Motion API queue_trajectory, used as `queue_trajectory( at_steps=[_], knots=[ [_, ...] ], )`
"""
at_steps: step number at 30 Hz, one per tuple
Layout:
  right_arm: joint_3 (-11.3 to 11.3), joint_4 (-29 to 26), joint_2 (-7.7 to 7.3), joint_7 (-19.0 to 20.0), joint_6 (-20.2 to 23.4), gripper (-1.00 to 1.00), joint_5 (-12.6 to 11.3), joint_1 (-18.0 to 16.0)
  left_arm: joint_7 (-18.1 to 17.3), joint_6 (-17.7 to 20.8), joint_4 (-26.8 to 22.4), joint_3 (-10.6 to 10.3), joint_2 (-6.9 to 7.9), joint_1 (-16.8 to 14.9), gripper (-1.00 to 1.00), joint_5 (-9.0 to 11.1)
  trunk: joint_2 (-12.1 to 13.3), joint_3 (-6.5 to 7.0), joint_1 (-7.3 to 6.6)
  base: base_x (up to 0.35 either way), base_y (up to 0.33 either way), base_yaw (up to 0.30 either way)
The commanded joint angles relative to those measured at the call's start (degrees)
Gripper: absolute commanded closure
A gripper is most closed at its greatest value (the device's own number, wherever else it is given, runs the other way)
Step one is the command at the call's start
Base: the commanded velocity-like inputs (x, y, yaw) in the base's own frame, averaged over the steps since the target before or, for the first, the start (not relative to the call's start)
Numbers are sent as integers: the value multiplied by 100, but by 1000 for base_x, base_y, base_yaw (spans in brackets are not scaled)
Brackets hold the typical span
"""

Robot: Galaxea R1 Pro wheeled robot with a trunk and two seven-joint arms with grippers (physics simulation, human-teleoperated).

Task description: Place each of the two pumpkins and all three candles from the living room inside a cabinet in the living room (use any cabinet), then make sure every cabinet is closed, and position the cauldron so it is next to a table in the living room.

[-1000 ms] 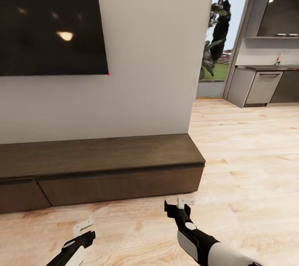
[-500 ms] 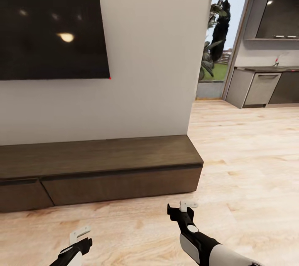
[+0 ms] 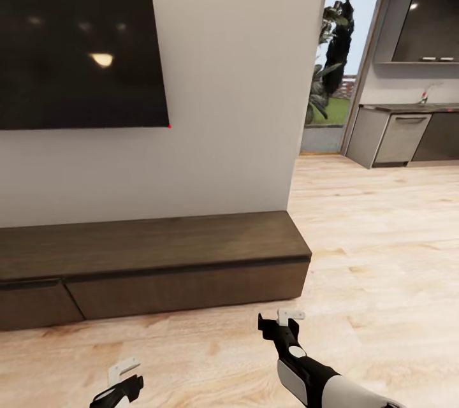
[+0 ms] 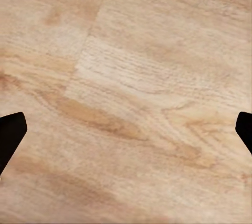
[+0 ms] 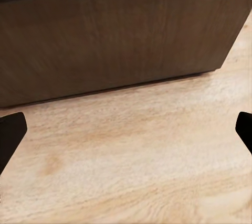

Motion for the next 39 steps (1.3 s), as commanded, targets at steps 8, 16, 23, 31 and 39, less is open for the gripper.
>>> queue_trajectory(
  at_steps=[8, 16, 23, 31, 39],
  knots=[
    [49, -1, 3, -26, -30, -100, -44, -5, 46, 3, -6, -48, 4, -1, -100, 38, 320, 139, -177, 0, 0, 0],
    [49, -1, 3, -29, -20, -100, -42, -5, 45, 1, 11, -48, -4, -1, -100, 45, 641, 282, -353, 0, 0, 0],
    [49, -1, 3, -27, -33, -100, -30, -5, 46, 0, 11, -48, -15, -1, -100, 45, 921, 408, -507, 0, 0, 0],
    [49, -1, 8, -27, -35, -100, -27, -5, 45, 0, 11, -48, -55, -1, -100, 45, 1242, 552, -682, 0, 0, 0],
    [49, -1, 10, -29, -35, -100, -27, -5, 45, 0, 11, -42, -56, -1, -100, 45, 1563, 695, -858, 0, 0, 0]
  ],
)
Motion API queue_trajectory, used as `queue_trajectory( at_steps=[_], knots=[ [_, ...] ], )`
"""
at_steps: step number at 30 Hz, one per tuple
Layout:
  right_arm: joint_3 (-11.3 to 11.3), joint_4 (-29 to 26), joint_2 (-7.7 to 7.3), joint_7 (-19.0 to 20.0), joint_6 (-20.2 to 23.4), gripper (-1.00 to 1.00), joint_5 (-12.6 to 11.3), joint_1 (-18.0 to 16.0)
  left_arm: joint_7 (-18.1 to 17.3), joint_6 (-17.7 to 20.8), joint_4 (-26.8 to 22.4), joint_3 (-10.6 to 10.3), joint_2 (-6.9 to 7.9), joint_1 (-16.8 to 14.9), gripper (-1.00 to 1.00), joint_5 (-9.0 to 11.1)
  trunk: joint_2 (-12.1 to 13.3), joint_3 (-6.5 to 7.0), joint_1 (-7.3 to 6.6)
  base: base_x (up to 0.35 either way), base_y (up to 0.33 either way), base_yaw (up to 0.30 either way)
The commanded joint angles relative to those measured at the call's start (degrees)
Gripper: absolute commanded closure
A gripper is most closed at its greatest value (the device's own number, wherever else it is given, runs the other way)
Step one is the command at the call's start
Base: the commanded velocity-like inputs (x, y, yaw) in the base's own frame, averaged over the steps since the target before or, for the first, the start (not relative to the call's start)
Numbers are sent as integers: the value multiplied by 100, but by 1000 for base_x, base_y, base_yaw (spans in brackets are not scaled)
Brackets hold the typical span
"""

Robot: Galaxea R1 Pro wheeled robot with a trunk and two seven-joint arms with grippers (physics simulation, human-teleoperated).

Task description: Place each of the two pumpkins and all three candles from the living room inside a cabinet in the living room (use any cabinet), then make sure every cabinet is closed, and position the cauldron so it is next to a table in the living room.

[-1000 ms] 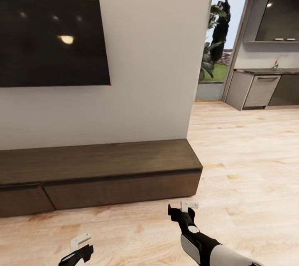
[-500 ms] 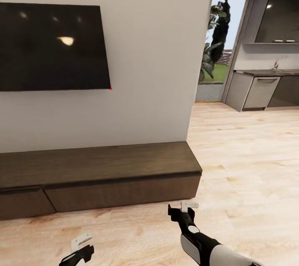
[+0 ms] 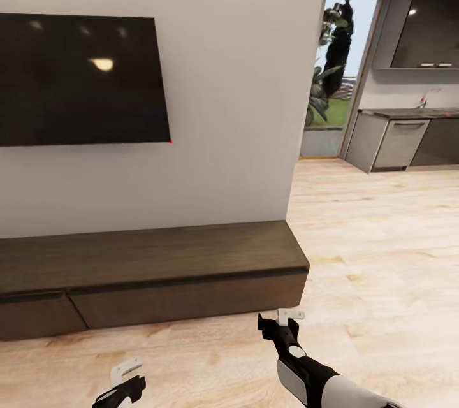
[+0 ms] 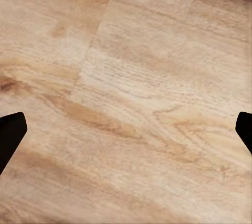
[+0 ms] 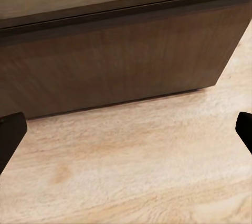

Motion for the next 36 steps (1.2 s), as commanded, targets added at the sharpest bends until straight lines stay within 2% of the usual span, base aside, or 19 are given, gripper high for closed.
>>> queue_trajectory(
  at_steps=[1, 36],
  knots=[
    [49, -2, -1, -29, -20, -100, -44, -5, 43, 15, -13, -47, 6, -2, -100, 38, 39, 13, -23, 0, 0, 0],
    [49, -2, 1, -30, -8, -100, -42, -5, 44, 15, 21, -47, 5, -2, -100, 53, 1443, 641, -792, 0, 0, 0]
  ],
)
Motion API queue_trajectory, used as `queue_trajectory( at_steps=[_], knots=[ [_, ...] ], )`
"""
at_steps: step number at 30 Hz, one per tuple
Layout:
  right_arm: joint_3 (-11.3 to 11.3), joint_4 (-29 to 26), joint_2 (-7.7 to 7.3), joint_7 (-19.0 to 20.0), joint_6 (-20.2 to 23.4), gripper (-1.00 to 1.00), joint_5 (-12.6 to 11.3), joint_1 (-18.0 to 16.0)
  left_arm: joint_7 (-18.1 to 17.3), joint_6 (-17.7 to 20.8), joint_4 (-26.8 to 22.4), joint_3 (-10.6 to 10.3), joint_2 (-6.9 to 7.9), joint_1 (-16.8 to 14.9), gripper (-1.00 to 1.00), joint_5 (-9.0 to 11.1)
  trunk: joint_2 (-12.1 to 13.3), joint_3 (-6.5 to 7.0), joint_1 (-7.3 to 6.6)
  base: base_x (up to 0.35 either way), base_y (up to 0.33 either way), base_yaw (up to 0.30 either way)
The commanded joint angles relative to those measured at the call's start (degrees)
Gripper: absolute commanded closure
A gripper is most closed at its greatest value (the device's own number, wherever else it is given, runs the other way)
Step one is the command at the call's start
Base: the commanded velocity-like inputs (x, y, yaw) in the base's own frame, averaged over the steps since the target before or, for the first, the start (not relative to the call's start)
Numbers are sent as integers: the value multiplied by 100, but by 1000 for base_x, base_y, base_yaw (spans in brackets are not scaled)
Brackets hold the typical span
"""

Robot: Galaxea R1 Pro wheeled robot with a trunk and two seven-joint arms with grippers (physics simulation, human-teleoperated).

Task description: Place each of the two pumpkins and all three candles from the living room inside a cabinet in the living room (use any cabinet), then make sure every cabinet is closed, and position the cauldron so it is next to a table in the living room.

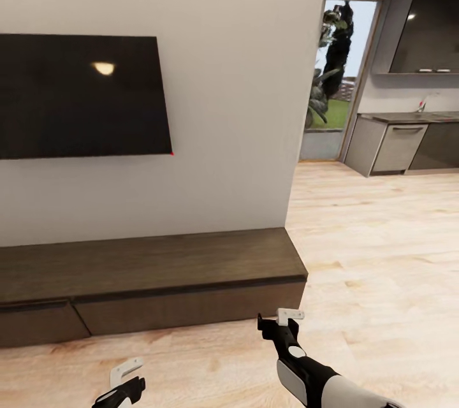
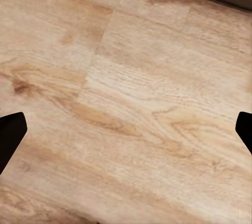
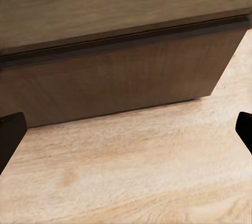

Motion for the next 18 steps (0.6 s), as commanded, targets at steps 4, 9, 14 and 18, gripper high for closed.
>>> queue_trajectory(
  at_steps=[4, 9, 14, 18],
  knots=[
    [50, -2, -6, -28, 13, -100, -46, -5, 43, 15, -12, -49, 2, -2, -100, 30, 159, 67, -89, 0, 0, 0],
    [49, -2, -9, -28, -10, -100, -39, -5, 43, 15, -12, -48, -2, -2, -100, 24, 359, 156, -199, 0, 0, 0],
    [49, -8, -8, -35, -22, -100, -39, -5, 43, 15, -12, -47, -2, -2, -100, 23, 560, 246, -308, 0, 0, 0],
    [53, -10, -3, -31, -7, -100, -46, -5, 43, 15, -12, -47, -2, -2, -100, 27, 720, 318, -396, 0, 0, 0]
  ],
)
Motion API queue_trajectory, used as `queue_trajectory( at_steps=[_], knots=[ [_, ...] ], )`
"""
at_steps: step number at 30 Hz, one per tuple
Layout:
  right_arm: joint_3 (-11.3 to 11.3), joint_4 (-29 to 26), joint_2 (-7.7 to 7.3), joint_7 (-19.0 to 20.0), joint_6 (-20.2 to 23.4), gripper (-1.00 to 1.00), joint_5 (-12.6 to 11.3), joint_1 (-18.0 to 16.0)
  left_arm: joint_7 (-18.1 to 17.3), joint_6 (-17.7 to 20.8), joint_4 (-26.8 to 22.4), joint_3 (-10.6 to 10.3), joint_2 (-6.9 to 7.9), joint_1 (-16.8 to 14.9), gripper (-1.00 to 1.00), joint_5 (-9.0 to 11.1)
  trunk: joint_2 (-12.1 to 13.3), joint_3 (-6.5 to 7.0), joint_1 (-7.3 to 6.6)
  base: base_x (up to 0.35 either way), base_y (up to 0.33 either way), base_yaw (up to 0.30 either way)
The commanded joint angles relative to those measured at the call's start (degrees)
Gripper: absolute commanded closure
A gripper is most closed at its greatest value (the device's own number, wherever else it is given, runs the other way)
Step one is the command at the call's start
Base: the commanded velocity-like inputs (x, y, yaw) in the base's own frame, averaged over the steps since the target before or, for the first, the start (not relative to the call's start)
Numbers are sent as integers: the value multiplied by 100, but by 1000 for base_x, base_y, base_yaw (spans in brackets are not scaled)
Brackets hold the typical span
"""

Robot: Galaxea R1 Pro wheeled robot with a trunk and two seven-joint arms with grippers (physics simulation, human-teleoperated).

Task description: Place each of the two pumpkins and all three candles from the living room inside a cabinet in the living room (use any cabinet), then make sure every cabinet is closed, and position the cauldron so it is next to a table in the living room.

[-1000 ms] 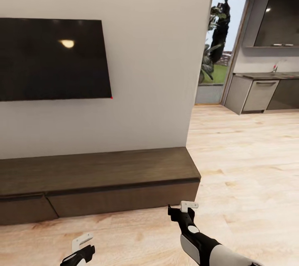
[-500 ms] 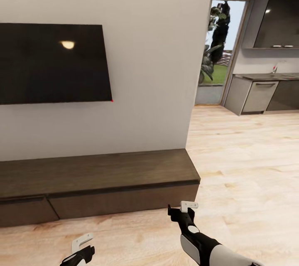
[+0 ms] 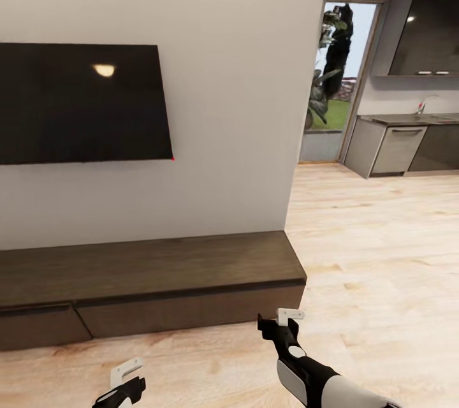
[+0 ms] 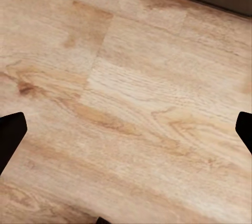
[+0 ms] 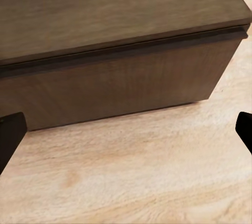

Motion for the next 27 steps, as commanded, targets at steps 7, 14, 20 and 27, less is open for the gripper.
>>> queue_trajectory(
  at_steps=[7, 14, 20, 27],
  knots=[
    [48, -2, -6, -29, -1, -100, -53, -5, 43, 15, -13, -52, 5, -2, -100, 50, 279, 120, -154, 0, 0, 0],
    [46, -2, -7, -35, 1, -100, -61, -5, 43, 15, -5, -49, 6, -2, -100, 51, 560, 246, -308, 0, 0, 0],
    [45, 0, -7, -36, 0, -100, -62, -5, 43, 21, 1, -48, 9, -2, -100, 52, 800, 354, -440, 0, 0, 0],
    [45, 7, -19, -61, 2, -100, -65, -5, 43, 23, 31, -53, 7, -2, -100, 52, 1081, 479, -594, 0, 0, 0]
  ],
)
